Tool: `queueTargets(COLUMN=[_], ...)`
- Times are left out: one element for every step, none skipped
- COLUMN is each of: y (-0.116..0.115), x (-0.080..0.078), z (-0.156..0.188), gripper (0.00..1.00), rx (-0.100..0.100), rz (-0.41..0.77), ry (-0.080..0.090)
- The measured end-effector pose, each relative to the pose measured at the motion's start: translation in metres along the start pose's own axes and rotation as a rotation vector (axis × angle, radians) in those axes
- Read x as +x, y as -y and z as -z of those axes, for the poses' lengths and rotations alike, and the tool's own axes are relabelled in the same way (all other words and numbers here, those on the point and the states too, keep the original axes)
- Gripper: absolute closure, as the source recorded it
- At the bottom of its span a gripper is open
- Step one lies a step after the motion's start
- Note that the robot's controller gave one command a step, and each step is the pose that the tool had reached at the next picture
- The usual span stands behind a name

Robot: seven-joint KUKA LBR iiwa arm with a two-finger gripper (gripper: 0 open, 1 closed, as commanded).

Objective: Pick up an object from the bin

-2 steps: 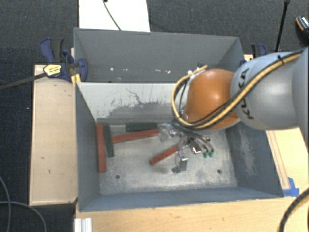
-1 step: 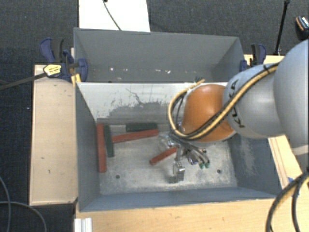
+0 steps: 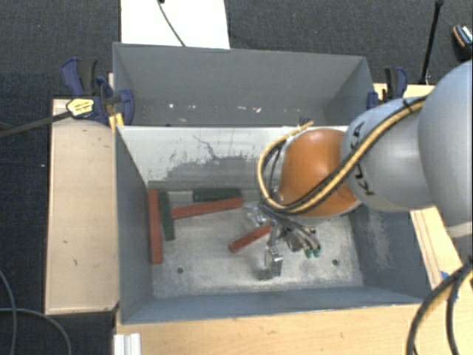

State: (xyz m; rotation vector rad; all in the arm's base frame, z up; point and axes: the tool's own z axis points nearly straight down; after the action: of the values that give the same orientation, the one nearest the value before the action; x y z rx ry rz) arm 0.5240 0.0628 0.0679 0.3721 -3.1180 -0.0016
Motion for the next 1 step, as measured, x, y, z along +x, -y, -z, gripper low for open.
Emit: queueTargets(y=[0.0003], x=[0.0001], z=[0.0004], gripper=[1.00], rx=[0.000], rz=[-0.003], ry=[0.000])
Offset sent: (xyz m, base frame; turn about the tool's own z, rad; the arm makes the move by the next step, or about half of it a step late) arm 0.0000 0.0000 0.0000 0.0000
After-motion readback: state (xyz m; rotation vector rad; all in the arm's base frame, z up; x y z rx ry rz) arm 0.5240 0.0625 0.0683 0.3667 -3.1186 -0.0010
